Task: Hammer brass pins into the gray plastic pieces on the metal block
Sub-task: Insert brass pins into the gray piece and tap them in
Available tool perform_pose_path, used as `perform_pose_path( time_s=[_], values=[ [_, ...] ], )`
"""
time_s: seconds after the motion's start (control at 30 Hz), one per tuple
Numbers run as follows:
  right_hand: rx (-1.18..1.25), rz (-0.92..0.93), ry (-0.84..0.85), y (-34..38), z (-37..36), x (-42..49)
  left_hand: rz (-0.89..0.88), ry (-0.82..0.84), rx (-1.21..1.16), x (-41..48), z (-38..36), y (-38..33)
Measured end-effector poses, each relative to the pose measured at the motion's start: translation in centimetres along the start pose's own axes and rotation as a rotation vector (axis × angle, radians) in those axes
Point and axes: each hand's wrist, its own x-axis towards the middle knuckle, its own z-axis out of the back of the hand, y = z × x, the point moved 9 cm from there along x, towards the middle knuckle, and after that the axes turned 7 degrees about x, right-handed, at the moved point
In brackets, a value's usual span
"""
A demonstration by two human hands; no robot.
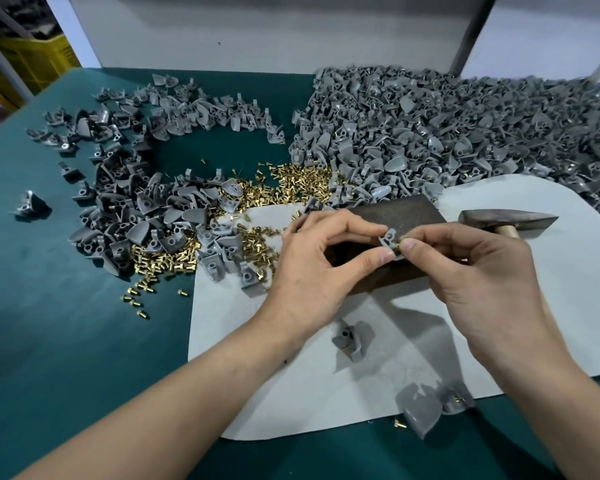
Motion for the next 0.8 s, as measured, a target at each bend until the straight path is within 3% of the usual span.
perform_pose_path(
  time_s=[0.37, 0.8],
  values=[
    [0.122, -0.168, -0.002, -1.4, 0.0, 0.2, -0.016, -0.013, -0.013, 0.1, 0.1, -0.2],
    [0.072, -0.111, 0.034, -0.8, -0.4, 0.3, -0.023, -0.024, -0.034, 0.1, 0.2, -0.3]
  ],
)
